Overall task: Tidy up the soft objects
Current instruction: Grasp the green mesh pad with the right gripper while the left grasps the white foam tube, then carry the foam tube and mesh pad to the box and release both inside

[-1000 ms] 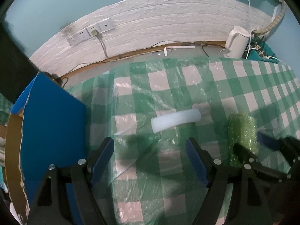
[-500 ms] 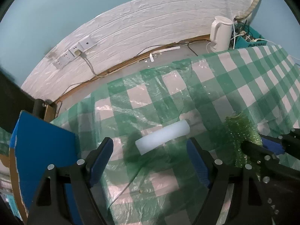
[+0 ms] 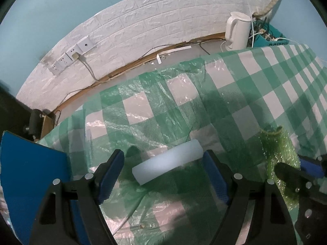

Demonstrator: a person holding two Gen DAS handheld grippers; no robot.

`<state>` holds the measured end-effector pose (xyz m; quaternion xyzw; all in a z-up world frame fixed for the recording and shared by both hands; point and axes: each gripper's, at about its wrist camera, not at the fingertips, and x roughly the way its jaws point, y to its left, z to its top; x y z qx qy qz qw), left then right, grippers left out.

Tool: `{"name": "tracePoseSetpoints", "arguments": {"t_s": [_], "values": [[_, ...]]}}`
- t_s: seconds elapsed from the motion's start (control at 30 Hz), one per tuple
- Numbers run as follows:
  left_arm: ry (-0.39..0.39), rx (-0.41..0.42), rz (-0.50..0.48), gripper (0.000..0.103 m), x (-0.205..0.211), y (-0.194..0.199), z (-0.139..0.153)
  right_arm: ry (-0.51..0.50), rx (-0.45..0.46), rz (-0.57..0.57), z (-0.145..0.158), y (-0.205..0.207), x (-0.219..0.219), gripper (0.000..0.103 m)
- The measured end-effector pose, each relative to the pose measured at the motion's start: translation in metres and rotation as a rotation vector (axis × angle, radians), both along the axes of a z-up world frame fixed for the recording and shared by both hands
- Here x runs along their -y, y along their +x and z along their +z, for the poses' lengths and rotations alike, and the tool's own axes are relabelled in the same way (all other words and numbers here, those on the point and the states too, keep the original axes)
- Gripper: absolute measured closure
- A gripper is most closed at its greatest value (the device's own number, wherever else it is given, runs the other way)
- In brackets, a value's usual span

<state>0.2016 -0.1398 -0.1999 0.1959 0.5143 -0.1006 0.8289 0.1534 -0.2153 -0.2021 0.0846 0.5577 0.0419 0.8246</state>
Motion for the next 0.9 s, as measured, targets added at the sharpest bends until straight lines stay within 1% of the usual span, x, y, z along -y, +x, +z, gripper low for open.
{"name": "tracePoseSetpoints", "arguments": {"t_s": [0.03, 0.1, 0.17, 0.2, 0.27, 0.33, 0.37, 0.4, 0.5, 0.73, 0.9], "values": [[-0.003, -0.003, 0.002, 0.024, -0.001, 0.001, 0.000, 0.000, 0.000, 0.000, 0.000, 0.000, 0.000, 0.091], [-0.017, -0.017, 0.006, 0.035, 0.000, 0.003, 0.000, 0.000, 0.000, -0.001, 0.000, 0.000, 0.001, 0.091], [-0.037, -0.032, 0.005, 0.041, -0.001, 0.003, 0.001, 0.002, -0.001, -0.003, 0.000, 0.000, 0.001, 0.091], [-0.041, -0.035, 0.006, 0.048, 0.000, 0.003, 0.001, 0.002, -0.002, -0.003, 0.000, 0.000, 0.001, 0.091], [-0.035, -0.030, 0.007, 0.052, 0.001, 0.001, 0.002, 0.001, -0.002, -0.001, 0.000, 0.000, 0.000, 0.091], [-0.028, -0.026, 0.007, 0.065, 0.002, -0.001, 0.002, -0.002, -0.003, 0.000, -0.001, 0.000, 0.000, 0.091], [-0.023, -0.023, 0.011, 0.083, 0.002, -0.002, 0.003, -0.003, -0.004, -0.001, -0.001, 0.000, 0.000, 0.091], [-0.020, -0.020, 0.015, 0.090, 0.001, -0.003, 0.003, -0.004, -0.005, -0.001, -0.002, 0.000, 0.000, 0.091], [-0.038, -0.045, 0.033, 0.090, -0.002, -0.005, 0.004, -0.006, -0.007, -0.003, -0.001, 0.000, 0.000, 0.091], [-0.046, -0.049, 0.056, 0.093, -0.008, -0.014, 0.006, -0.010, 0.003, -0.001, 0.002, -0.002, -0.002, 0.091], [-0.054, -0.040, 0.059, 0.094, -0.011, -0.021, 0.013, -0.016, 0.012, 0.004, 0.008, -0.006, -0.006, 0.091]]}}
